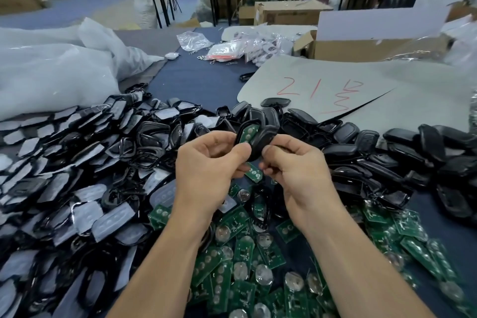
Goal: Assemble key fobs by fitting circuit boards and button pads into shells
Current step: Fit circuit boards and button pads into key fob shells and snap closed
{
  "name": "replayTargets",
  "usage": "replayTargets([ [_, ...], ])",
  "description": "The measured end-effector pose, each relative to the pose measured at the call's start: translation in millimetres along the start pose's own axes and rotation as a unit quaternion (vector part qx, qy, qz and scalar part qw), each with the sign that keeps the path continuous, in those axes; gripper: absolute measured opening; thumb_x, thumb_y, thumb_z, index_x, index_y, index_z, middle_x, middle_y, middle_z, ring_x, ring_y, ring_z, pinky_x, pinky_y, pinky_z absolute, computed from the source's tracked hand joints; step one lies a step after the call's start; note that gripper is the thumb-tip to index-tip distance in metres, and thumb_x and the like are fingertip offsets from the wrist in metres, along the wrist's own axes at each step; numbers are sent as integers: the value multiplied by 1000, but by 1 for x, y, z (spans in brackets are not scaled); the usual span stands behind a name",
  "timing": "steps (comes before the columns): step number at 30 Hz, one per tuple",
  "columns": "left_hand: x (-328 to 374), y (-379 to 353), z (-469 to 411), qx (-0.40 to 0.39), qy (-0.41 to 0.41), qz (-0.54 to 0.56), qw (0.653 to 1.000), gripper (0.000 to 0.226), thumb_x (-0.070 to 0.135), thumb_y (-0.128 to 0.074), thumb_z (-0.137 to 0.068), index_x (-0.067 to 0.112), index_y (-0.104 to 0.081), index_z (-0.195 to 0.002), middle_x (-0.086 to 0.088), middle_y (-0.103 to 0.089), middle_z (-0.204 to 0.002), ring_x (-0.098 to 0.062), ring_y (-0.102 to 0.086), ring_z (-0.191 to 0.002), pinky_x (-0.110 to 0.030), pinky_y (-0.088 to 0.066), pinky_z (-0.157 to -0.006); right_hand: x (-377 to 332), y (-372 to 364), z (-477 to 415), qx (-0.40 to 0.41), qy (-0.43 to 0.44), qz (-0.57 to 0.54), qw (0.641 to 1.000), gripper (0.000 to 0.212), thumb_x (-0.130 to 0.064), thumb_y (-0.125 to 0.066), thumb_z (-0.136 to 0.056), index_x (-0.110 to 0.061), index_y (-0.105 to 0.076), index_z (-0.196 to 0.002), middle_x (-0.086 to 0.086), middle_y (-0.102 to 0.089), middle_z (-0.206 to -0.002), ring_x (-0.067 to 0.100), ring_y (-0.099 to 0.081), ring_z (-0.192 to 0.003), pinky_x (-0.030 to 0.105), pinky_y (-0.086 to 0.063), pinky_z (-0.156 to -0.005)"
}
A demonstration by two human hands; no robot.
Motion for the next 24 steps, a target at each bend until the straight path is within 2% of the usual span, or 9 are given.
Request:
replayTargets([
  [3,3,-1,1,-31,-14,1,999,13,12,-84,-86,24,-84,-92,-2,-81,-80,-20,-75,-58,-22,-57,-54,1,-3,1,52,23,17,998,24,8,-68,-86,-15,-75,-86,1,-71,-64,8,-55,-51,19,-47,-50],
  [6,5,-2,3,-47,-28,-5,998,25,13,-79,-89,37,-85,-89,-1,-81,-80,-17,-73,-56,-22,-57,-54,2,-2,5,98,115,152,977,34,-3,-75,-82,-29,-67,-103,-13,-78,-81,2,-66,-61,21,-54,-62],
  [8,3,-2,2,-42,-24,-6,999,22,12,-79,-90,34,-85,-89,-3,-80,-78,-18,-72,-55,-23,-57,-54,-1,-1,8,88,199,253,943,53,-7,-77,-78,-42,-59,-113,-26,-72,-98,-3,-67,-72,12,-51,-65],
  [10,2,-2,1,-49,-16,-2,999,17,13,-78,-89,29,-86,-91,-7,-80,-79,-23,-71,-56,-28,-58,-53,-4,-4,11,52,234,316,918,57,-9,-74,-76,-48,-60,-116,-27,-67,-107,-7,-66,-81,10,-51,-68],
  [13,2,0,0,-26,-14,3,1000,18,9,-78,-88,25,-86,-85,-8,-78,-73,-19,-66,-50,-27,-56,-50,-3,-4,10,47,207,281,936,41,-8,-76,-75,-38,-74,-102,-23,-75,-93,-9,-68,-86,10,-52,-73],
  [15,4,1,-1,-11,-13,1,1000,23,7,-76,-89,23,-84,-75,-8,-74,-66,-14,-61,-45,-24,-53,-48,-3,0,7,70,157,237,956,33,-3,-80,-74,-32,-77,-90,-16,-76,-82,1,-71,-77,20,-55,-71],
  [17,5,1,-2,-9,2,16,1000,27,6,-75,-91,21,-81,-69,-8,-69,-62,-13,-58,-43,-25,-53,-48,-4,4,3,53,103,167,979,33,6,-81,-73,-26,-77,-82,-8,-76,-75,10,-70,-69,28,-56,-66],
  [20,6,4,-4,-20,33,66,997,33,6,-73,-93,20,-78,-63,-4,-66,-62,-13,-54,-42,-23,-50,-47,-6,6,0,0,44,71,997,35,16,-78,-72,-18,-75,-79,-5,-71,-66,10,-67,-64,22,-54,-60],
  [24,9,4,-2,-51,63,105,991,36,7,-70,-94,19,-75,-61,-7,-67,-66,-14,-54,-44,-20,-47,-46,-5,7,-1,-14,-2,-10,1000,34,19,-76,-75,-14,-74,-85,-7,-65,-61,9,-61,-59,19,-51,-57],
])
Point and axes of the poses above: each hand's wrist, its own z-axis away from the middle knuckle, its own y-axis out of the back of the hand, x = y × z, the point moved 1 cm from there along -z, towards the middle knuckle
